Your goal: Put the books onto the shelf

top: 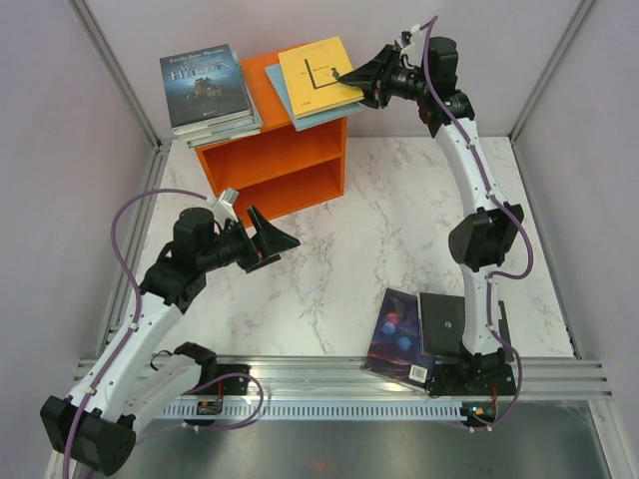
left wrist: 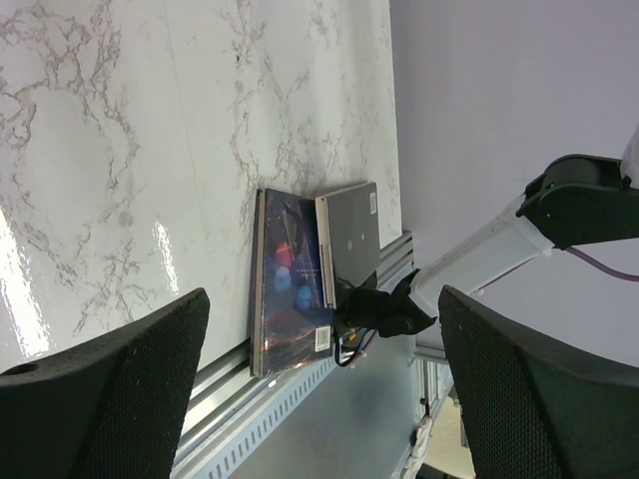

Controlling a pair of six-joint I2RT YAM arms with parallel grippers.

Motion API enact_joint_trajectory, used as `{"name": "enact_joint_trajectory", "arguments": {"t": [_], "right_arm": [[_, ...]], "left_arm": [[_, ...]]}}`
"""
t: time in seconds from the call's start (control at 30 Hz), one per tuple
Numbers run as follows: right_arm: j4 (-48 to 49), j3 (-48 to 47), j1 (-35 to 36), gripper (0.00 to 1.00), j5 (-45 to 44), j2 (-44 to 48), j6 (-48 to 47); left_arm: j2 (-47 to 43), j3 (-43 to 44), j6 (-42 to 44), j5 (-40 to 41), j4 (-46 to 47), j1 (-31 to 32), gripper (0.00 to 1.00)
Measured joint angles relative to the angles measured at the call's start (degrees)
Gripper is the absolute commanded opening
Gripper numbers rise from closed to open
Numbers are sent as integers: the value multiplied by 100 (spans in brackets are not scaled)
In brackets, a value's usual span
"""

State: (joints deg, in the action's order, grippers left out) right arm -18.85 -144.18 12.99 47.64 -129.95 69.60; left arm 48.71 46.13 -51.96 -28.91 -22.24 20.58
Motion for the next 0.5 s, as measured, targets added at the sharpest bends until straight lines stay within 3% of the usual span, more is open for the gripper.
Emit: {"name": "enact_joint_trajectory", "arguments": {"t": [0.37,0.5], "right_arm": [[13,157,-492,47,186,0,-68],[7,232,-562,39,192,0,-120]], "left_arm": [[-2,-61,-2,-37,7,0,95],[-48,-129,-4,-57,7,0,95]]}}
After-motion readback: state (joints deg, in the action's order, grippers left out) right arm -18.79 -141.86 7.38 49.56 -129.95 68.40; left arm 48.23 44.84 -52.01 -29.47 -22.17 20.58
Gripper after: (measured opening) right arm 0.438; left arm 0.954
